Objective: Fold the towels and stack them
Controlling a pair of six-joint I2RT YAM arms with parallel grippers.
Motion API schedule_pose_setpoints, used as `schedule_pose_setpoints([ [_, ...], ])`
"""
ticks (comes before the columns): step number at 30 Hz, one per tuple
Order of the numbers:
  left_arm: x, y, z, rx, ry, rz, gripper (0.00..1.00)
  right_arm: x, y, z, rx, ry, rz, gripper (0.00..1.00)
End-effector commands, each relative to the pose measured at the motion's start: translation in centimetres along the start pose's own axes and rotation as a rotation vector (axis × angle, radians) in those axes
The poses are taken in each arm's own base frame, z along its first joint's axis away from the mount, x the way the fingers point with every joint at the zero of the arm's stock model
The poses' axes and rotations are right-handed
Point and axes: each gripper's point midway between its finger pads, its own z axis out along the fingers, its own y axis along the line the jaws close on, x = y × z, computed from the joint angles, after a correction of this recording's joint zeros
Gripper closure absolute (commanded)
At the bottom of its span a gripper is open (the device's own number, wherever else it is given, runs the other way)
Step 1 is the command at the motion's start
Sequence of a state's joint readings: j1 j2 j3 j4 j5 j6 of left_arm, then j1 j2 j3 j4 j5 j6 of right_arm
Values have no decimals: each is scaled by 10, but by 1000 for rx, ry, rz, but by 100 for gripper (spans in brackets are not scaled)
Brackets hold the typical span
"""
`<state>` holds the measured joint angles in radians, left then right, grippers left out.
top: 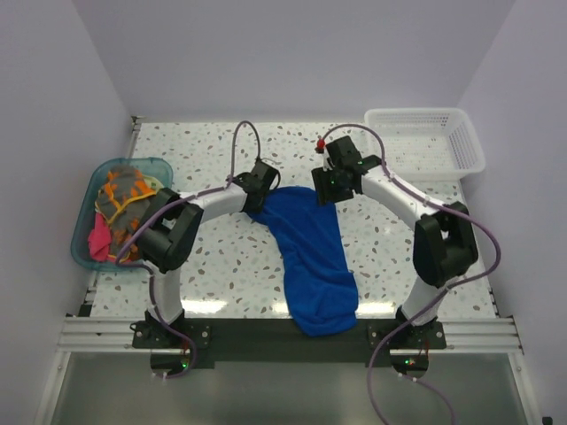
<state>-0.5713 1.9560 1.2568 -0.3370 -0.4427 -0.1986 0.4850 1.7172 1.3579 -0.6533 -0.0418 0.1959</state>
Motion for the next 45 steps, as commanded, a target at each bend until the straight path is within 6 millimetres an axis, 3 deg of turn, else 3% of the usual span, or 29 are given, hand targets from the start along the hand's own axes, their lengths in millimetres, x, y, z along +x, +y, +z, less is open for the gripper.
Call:
schedule_pose_setpoints([
  [1, 37, -4, -4, 50, 108, 17, 55, -25, -17, 34, -14, -26, -59, 46],
  [8, 35, -6, -4, 63, 97, 15, 66, -30, -37, 87, -63, -3, -69, 45],
  [12, 35, -8, -2, 67, 100, 24, 89, -30, -37, 103, -93, 5, -86, 46],
  [15, 32, -8, -2, 66, 97, 29, 100, -28, -39, 109, -105, 9, -121, 53],
  [16, 31, -7, -2, 64, 100, 29, 100, -30, -37, 109, -106, 1, -129, 59],
  [17, 25, -6, -3, 63, 89, 29, 100, -31, -38, 107, -105, 2, -134, 74],
  [19, 21, -3, -5, 56, 92, 34, 100, -42, -39, 95, -95, -26, -159, 90],
  [20, 10, -2, -8, 55, 74, 31, 100, -47, -40, 88, -83, -40, -166, 100],
  [22, 4, 4, -13, 43, 79, 35, 100, -66, -41, 61, -47, -109, -187, 100],
  [24, -12, 8, -24, 40, 49, 18, 100, -72, -35, 42, -42, -148, -197, 100],
  [25, -14, 9, -28, 41, 51, 17, 100, -82, -29, 19, -43, -203, -208, 100],
  [28, -12, 9, -42, 68, 50, -24, 100, -59, 1, 3, -74, -182, -264, 100],
  [29, -2, 6, -47, 96, 66, -53, 100, -30, 16, 8, -81, -119, -300, 98],
  [31, 12, 2, -51, 126, 79, -89, 100, 0, 36, 5, -96, -75, -333, 93],
  [32, 32, -1, -54, 147, 111, -117, 100, 36, 55, 11, -136, -6, -349, 91],
  [34, 48, -5, -55, 172, 122, -153, 100, 72, 78, 9, -192, 59, -366, 82],
  [35, 68, -4, -57, 175, 151, -175, 100, 103, 93, 5, -226, 111, -391, 74],
  [36, 73, -11, -58, 211, 150, -190, 100, 117, 104, -1, -279, 132, -400, 70],
  [38, 95, -12, -61, 225, 174, -213, 100, 130, 113, -16, -335, 126, -373, 60],
  [40, 102, -14, -63, 245, 169, -227, 100, 128, 109, -25, -324, 96, -358, 50],
  [42, 111, -12, -65, 244, 165, -233, 100, 109, 104, -35, -279, 26, -351, 46],
  [45, 118, -6, -66, 228, 156, -235, 100, 79, 90, -32, -219, -15, -271, 46],
])
